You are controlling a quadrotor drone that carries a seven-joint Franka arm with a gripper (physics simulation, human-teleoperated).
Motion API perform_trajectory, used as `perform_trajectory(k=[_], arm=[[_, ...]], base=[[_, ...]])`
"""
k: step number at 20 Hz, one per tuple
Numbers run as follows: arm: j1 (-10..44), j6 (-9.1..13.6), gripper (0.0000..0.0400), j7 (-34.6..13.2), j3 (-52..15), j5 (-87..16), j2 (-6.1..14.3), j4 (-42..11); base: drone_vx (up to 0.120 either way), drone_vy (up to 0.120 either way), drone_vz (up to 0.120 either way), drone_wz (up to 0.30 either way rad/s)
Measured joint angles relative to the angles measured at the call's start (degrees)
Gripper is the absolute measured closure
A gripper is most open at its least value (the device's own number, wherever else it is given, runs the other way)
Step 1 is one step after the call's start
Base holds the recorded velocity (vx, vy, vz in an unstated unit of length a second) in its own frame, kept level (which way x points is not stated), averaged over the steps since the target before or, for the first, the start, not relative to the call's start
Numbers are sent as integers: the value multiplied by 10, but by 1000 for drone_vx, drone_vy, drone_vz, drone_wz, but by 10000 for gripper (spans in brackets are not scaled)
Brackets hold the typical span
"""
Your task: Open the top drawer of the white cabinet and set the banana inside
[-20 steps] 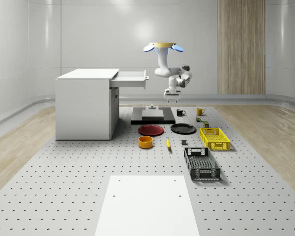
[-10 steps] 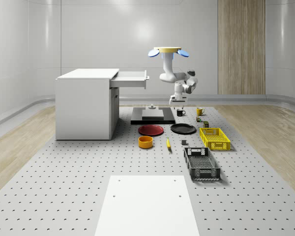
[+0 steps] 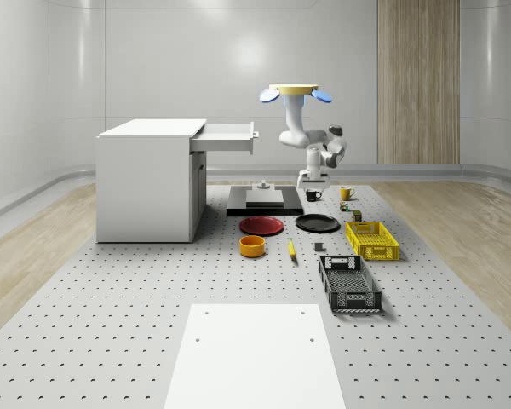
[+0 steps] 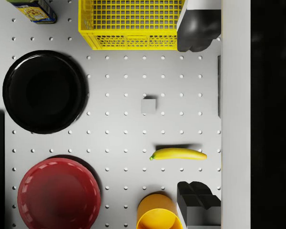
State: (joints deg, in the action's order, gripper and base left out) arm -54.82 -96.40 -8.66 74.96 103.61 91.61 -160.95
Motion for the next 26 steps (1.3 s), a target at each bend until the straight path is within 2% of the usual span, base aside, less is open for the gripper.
perform_trajectory(k=[10, 16, 26], arm=[[0, 1, 0, 0, 0, 0, -1, 0], [0, 1, 0, 0, 0, 0, -1, 0], [0, 2, 0, 0, 0, 1, -2, 0]], base=[[120, 0, -120, 0], [7, 0, -73, 0], [0, 0, -120, 0]])
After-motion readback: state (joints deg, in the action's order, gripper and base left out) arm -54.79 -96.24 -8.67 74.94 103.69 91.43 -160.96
